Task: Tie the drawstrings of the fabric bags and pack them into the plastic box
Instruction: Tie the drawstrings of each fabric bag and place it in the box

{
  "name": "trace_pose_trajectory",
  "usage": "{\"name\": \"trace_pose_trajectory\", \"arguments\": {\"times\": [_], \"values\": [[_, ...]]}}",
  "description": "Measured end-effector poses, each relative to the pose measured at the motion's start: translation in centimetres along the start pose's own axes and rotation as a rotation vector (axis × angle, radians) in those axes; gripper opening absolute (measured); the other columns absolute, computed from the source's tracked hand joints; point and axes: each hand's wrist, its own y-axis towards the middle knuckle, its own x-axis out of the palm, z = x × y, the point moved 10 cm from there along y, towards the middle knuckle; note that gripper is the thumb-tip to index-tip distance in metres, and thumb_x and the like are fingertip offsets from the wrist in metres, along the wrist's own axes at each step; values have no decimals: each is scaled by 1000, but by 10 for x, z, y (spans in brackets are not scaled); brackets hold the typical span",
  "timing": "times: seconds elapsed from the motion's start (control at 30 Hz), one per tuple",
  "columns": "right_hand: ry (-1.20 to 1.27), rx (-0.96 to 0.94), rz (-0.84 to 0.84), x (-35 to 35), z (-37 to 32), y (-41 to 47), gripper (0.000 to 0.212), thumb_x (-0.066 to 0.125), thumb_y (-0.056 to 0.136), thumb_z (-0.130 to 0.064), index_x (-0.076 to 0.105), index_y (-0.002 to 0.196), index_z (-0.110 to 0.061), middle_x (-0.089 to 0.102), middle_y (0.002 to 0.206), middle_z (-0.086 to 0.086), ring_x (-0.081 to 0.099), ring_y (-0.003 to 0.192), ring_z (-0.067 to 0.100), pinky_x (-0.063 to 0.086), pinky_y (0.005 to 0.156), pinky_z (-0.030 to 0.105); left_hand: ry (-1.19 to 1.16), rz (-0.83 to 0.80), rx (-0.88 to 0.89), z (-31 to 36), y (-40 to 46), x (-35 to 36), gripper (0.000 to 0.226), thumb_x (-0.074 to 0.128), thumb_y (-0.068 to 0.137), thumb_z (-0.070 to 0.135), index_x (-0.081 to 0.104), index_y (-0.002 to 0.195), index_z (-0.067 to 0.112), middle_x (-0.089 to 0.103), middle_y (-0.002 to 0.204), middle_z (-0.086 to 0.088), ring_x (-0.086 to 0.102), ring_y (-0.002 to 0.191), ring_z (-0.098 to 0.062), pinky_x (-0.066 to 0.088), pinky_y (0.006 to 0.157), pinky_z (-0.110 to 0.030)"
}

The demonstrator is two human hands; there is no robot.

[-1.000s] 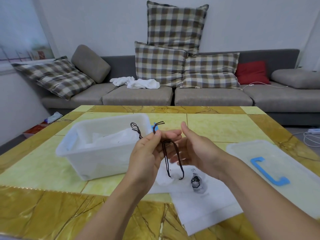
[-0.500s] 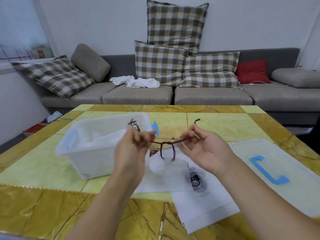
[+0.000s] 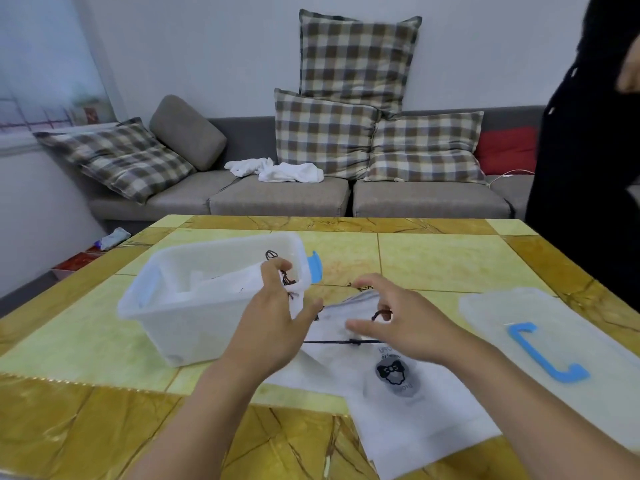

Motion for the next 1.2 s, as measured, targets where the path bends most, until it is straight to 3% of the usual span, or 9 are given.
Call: {"name": "trace_pose_trajectory", "arguments": {"times": [0.13,0.33,0.53,0.73,0.83,0.93,1.03,1.1,1.2], "values": [[-385,-25,-50,7,-5,-3,49,67,71,-75,55,98,-36,53,103,-15,55,90,9,49,76,31,361,-83,112,10,-2,2,39,64,83,60,37,95,34,43,95,12,52,69,-6,38,59,-25],[-334,-69,-199,34,-3,16,49,70,85,-53,56,68,-10,49,66,4,40,57,19,32,57,34,695,-313,67,-8,-6,13,39,62,85,64,71,79,26,47,89,9,55,84,-15,44,69,-31],[78,-71,-210,37,-39,18,54,58,98,-45,42,62,-9,26,58,0,23,48,11,20,53,30,158,-253,51,-9,-18,-3,49,48,102,40,63,68,9,61,83,-12,55,73,-14,44,71,-29],[320,28,-196,43,-36,22,45,60,99,-35,57,59,-15,37,51,-3,28,46,13,23,47,25,-95,-200,-17,-14,-25,-10,45,49,103,29,63,63,14,58,97,4,52,71,-7,39,65,-17],[337,57,-209,44,-28,22,35,64,96,-34,64,66,-17,49,53,-7,40,51,10,31,53,26,-289,-207,-93,-13,-21,-4,39,54,95,30,68,61,16,65,89,4,59,87,-19,41,81,-28],[342,42,-163,36,-22,25,34,71,86,-42,67,65,-16,65,75,-2,61,75,23,37,75,33,-530,-240,-185,-11,-18,12,35,52,93,26,75,73,10,58,74,-1,63,106,-27,45,93,-31],[441,40,-106,28,-19,27,38,75,77,-47,71,68,-10,73,114,14,67,108,26,46,94,43,-818,-268,-277,-10,-15,24,43,43,103,19,63,66,8,76,97,3,67,105,-15,49,93,-28],[491,35,-111,25,-18,25,29,75,85,-36,75,67,-14,75,109,11,69,109,21,46,102,42,-892,-285,-325,-12,-14,28,45,43,104,25,59,63,15,76,103,1,64,98,-14,48,85,-25],[514,23,-101,22,-16,20,39,70,93,-27,72,54,-19,71,69,-4,65,72,8,48,91,28,-794,-314,-336,-14,-13,29,48,44,105,33,66,64,21,76,98,1,57,90,-16,42,76,-26]]}}
